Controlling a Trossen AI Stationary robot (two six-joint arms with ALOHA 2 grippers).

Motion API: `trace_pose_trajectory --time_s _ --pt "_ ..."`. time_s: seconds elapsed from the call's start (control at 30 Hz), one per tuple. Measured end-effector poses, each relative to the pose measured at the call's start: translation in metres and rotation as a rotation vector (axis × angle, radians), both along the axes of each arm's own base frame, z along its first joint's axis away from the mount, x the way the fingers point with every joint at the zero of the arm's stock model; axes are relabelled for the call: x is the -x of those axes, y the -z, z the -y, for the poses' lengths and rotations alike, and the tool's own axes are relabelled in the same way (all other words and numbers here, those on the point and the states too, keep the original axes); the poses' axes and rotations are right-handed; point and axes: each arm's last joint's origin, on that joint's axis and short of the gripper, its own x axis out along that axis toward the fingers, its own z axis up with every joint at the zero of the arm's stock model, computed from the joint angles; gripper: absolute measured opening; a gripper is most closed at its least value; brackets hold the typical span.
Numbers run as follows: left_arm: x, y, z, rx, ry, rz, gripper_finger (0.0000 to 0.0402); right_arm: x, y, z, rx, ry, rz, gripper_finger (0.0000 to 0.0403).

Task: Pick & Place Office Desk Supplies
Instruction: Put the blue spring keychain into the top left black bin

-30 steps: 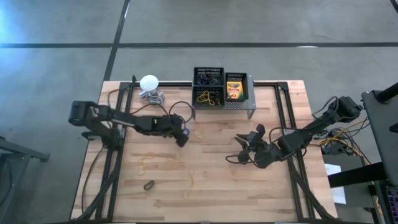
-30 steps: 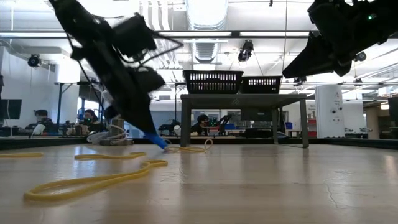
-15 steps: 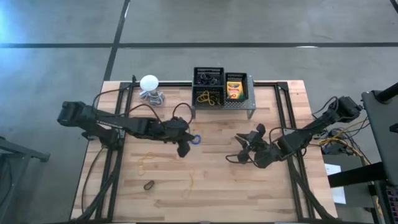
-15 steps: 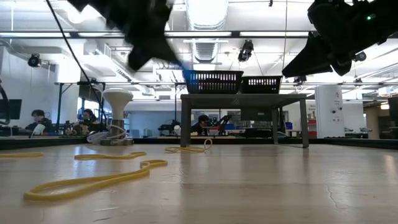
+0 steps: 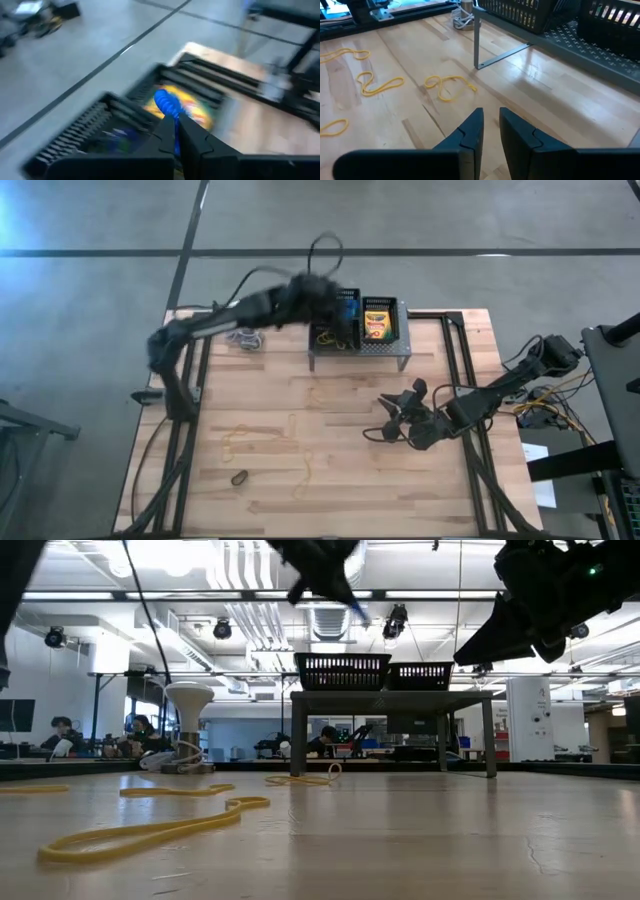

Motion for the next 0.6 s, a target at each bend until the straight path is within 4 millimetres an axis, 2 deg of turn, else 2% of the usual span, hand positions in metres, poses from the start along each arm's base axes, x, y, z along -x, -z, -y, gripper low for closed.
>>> trace_pose_trajectory --time_s 0.1,0.2,0.33,0.43,0.6 --pt "-0.014 0.013 -0.044 0.023 -0.029 -0.017 0.0006 0.0 0.0 0.0 0.002 0.003 0.002 0.0057" --pt "-0.025 0.033 -0.069 0.042 -0.063 -0.052 0.0008 0.0 0.0 0.0 0.014 0.016 0.009 0.0057" --pt "-0.03 0.054 -0.086 0.086 -0.124 -0.078 0.001 0.0 0.0 0.0 0.014 0.017 0.012 0.0057" --pt "-0.028 0.069 -0.09 0.103 -0.187 -0.113 0.0011 0.0 0.0 0.0 0.013 0.017 0.013 0.0057" --pt "-0.027 0.076 -0.092 0.067 -0.268 -0.136 0.0012 0.0 0.0 0.0 0.01 0.019 0.016 0.0057"
